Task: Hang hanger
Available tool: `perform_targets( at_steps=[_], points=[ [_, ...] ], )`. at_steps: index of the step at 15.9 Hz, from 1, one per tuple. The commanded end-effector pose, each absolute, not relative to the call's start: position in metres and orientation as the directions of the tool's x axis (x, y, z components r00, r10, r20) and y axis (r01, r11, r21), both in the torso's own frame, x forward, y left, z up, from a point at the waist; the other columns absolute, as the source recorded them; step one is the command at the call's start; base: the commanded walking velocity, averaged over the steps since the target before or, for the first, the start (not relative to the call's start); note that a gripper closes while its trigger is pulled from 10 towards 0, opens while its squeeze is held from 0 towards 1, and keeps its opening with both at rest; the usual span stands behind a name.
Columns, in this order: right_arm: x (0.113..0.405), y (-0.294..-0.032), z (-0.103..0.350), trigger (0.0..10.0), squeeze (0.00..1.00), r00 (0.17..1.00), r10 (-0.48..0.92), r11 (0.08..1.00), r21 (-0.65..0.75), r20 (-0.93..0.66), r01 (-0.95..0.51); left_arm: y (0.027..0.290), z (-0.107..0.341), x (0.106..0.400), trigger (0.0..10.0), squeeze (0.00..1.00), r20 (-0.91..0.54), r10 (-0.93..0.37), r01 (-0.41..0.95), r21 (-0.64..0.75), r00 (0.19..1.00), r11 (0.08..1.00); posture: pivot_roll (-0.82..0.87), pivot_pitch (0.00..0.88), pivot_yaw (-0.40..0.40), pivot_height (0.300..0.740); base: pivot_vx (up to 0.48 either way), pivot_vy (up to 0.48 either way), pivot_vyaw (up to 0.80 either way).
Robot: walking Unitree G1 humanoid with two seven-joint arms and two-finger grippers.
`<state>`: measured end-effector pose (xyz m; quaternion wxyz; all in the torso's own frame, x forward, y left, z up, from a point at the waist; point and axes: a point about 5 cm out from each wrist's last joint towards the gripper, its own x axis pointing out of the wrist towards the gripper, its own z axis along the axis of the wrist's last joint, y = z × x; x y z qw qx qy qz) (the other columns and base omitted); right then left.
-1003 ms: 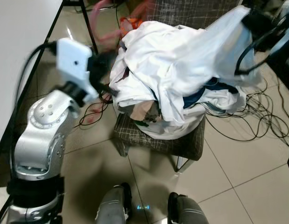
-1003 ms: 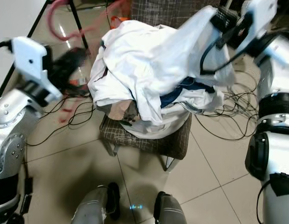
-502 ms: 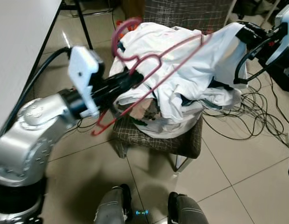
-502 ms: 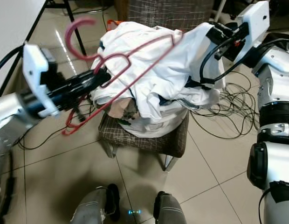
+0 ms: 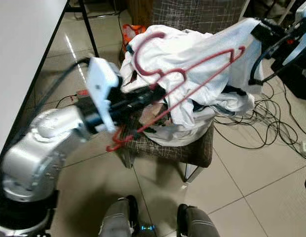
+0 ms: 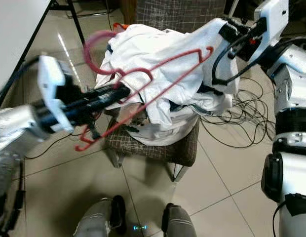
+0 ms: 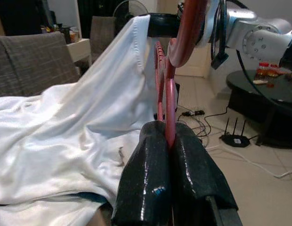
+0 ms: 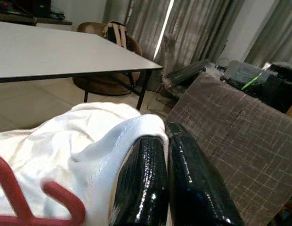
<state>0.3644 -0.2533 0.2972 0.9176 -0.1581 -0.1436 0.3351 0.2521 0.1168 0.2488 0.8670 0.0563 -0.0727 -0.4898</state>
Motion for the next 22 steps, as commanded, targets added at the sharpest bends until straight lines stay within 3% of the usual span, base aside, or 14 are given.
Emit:
perform_targets(
  at_steps=[1, 4, 7, 11, 15, 17, 18, 20, 22],
  points=[
    [0.362, -0.251, 0.302, 0.0, 0.0, 0.717, 0.676, 0.715, -0.392, 0.173, -0.579, 0.112, 0.25, 0.251, 10.0, 0.0, 0.062, -0.869, 0.847, 0.197, 0.491, 0.493, -0.13, 0.154, 0.003, 0.74, 0.0, 0.0, 0.0],
    [0.36, -0.252, 0.303, 0.0, 0.0, 0.717, 0.677, 0.713, -0.391, 0.168, -0.582, 0.105, 0.25, 0.25, 10.0, 0.0, 0.08, -0.875, 0.857, 0.178, 0.478, 0.484, -0.12, 0.154, 0.004, 0.74, 0.0, 0.0, 0.0],
    [0.357, -0.249, 0.301, 0.0, 0.0, 0.703, 0.693, 0.699, -0.389, 0.16, -0.6, 0.103, 0.246, 0.266, 10.0, 0.0, 0.084, -0.797, 0.772, 0.207, 0.598, 0.601, -0.13, 0.153, 0.004, 0.74, 0.0, 0.0, 0.0],
    [0.354, -0.247, 0.299, 0.0, 0.0, 0.697, 0.699, 0.695, -0.382, 0.158, -0.61, 0.094, 0.248, 0.27, 10.0, 0.0, 0.125, -0.783, 0.763, 0.174, 0.609, 0.622, -0.13, 0.153, 0.002, 0.74, 0.0, 0.0, 0.0],
    [0.354, -0.245, 0.3, 0.0, 0.0, 0.694, 0.702, 0.694, -0.374, 0.162, -0.615, 0.068, 0.243, 0.263, 10.0, 0.0, 0.154, -0.857, 0.846, 0.149, 0.492, 0.513, -0.13, 0.148, -0.002, 0.74, 0.0, 0.0, 0.0],
    [0.354, -0.245, 0.299, 0.0, 0.0, 0.691, 0.704, 0.693, -0.37, 0.162, -0.619, 0.055, 0.236, 0.259, 10.0, 0.0, 0.1, -0.92, 0.895, 0.216, 0.378, 0.391, -0.13, 0.142, 0.0, 0.74, 0.0, 0.0, 0.0],
    [0.354, -0.244, 0.299, 0.0, 0.0, 0.69, 0.705, 0.692, -0.369, 0.161, -0.62, 0.053, 0.232, 0.26, 10.0, 0.0, 0.078, -0.925, 0.894, 0.238, 0.372, 0.38, -0.13, 0.142, 0.0, 0.74, 0.0, 0.0, 0.0],
    [0.352, -0.241, 0.298, 0.0, 0.0, 0.675, 0.721, 0.677, -0.369, 0.157, -0.637, 0.048, 0.229, 0.277, 10.0, 0.0, 0.094, -0.891, 0.848, 0.276, 0.444, 0.452, -0.14, 0.138, 0.009, 0.74, 0.0, 0.0, 0.0],
    [0.35, -0.24, 0.297, 0.0, 0.0, 0.668, 0.729, 0.668, -0.371, 0.151, -0.646, 0.048, 0.227, 0.282, 10.0, 0.0, 0.082, -0.895, 0.836, 0.33, 0.438, 0.439, -0.14, 0.135, 0.009, 0.74, 0.0, 0.0, 0.0]
  ],
)
